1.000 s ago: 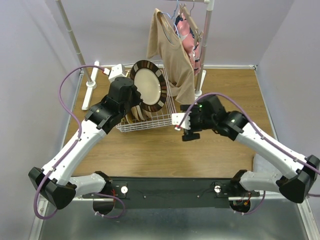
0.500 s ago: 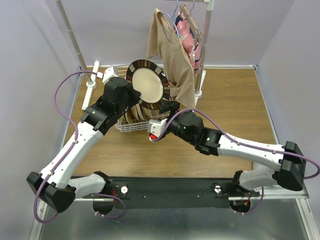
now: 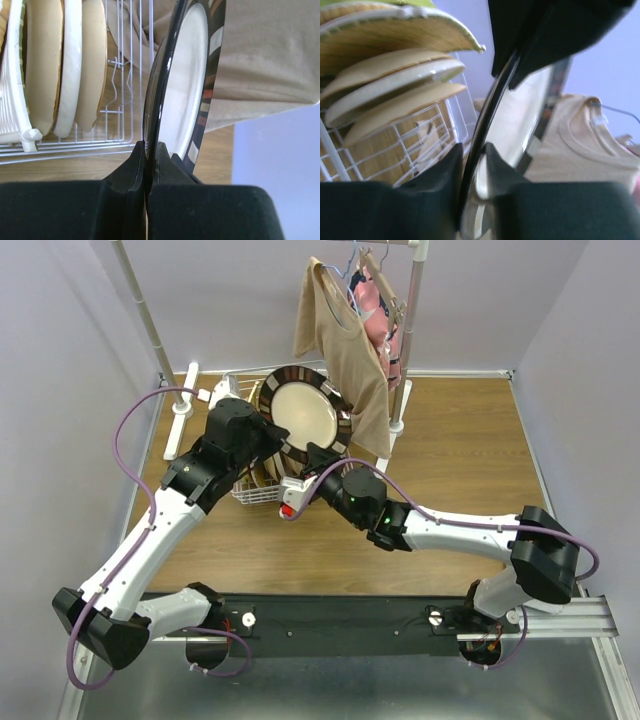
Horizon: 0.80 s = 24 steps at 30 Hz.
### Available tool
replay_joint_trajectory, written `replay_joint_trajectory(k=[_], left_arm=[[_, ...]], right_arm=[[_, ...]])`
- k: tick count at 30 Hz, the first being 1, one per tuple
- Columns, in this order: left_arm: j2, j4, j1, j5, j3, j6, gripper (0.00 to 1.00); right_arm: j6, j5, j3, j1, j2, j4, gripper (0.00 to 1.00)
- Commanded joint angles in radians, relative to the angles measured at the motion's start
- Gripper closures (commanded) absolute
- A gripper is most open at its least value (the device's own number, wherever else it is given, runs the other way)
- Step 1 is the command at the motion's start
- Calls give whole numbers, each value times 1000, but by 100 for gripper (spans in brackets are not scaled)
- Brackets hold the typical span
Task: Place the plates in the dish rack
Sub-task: Pass the plate from the left arm to the right
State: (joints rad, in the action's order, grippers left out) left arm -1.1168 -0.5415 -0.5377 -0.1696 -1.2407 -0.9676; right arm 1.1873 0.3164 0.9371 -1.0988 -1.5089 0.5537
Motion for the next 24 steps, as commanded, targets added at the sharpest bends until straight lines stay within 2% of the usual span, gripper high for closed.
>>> replay_joint_trajectory(k=[1, 3, 9, 12, 13, 16, 20, 24], left_arm=[[64, 179, 4, 16, -25, -42, 100], [66, 181, 5, 19, -23, -45, 100], [93, 201, 15, 24, -6, -48, 100], [110, 216, 31, 50, 12, -52, 82], [117, 228, 35, 59, 21, -52, 67], [140, 248, 50, 82, 49, -62, 45], [169, 258, 68, 90, 73, -59, 35], [198, 239, 88, 59, 49, -10, 27]], right_arm=[[47, 30, 29, -7, -27, 81, 91], [54, 27, 28, -7, -27, 86, 99], [38, 26, 51, -6, -16, 87, 99], [35, 26, 80, -6, -11, 87, 100], [35, 26, 97, -7, -11, 87, 99], [26, 23, 124, -7, -13, 87, 99], [6, 26, 167, -7, -14, 81, 99], [-92, 61, 231, -7, -13, 8, 99]])
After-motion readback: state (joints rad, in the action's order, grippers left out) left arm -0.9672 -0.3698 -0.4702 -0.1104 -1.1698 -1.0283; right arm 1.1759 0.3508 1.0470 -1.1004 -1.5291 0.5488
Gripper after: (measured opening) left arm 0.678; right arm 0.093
